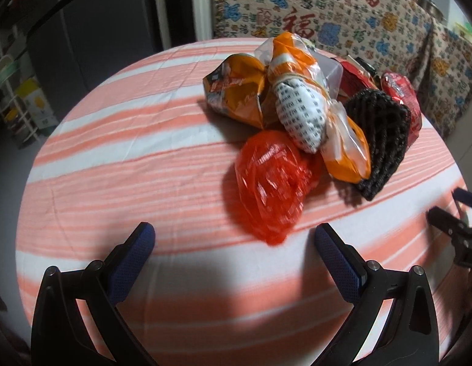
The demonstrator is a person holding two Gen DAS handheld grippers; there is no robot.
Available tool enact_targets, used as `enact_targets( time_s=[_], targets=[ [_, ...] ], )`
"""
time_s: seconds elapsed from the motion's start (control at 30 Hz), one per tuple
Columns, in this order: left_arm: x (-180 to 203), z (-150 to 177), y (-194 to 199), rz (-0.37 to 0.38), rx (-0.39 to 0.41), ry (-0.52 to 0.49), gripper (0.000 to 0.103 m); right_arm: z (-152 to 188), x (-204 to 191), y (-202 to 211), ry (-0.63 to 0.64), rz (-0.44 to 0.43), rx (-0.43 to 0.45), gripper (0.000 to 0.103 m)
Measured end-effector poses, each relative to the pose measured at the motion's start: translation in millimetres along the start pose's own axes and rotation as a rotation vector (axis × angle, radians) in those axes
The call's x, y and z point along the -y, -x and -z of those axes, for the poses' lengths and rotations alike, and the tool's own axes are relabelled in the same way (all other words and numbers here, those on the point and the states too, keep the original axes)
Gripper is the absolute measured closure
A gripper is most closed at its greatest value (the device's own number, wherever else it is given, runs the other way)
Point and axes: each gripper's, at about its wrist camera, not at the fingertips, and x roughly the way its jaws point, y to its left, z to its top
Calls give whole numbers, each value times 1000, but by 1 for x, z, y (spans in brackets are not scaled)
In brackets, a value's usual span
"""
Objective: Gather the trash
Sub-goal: 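Grasp the red plastic bag with the left tool while the right tool grasps the red snack wrapper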
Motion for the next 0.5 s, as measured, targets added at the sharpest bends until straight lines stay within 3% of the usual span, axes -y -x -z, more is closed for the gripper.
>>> enact_targets(
  time_s=[0.2,0.27,0.37,0.43,0.5],
  targets=[
    [3,-15,-8,53,16,-50,1,-2,1,-4,-4,8,37,0],
    [7,-18,-8,76,27,-73,8,-2,0,-3,-7,8,39,0],
    [15,-18,-3,96,51,-114,33,-2,1,-4,-12,10,40,0],
    [17,-17,1,116,64,-134,62,-3,1,-4,-12,10,39,0],
    [18,-14,6,123,72,-136,68,-3,2,-3,-13,11,39,0]
  ],
)
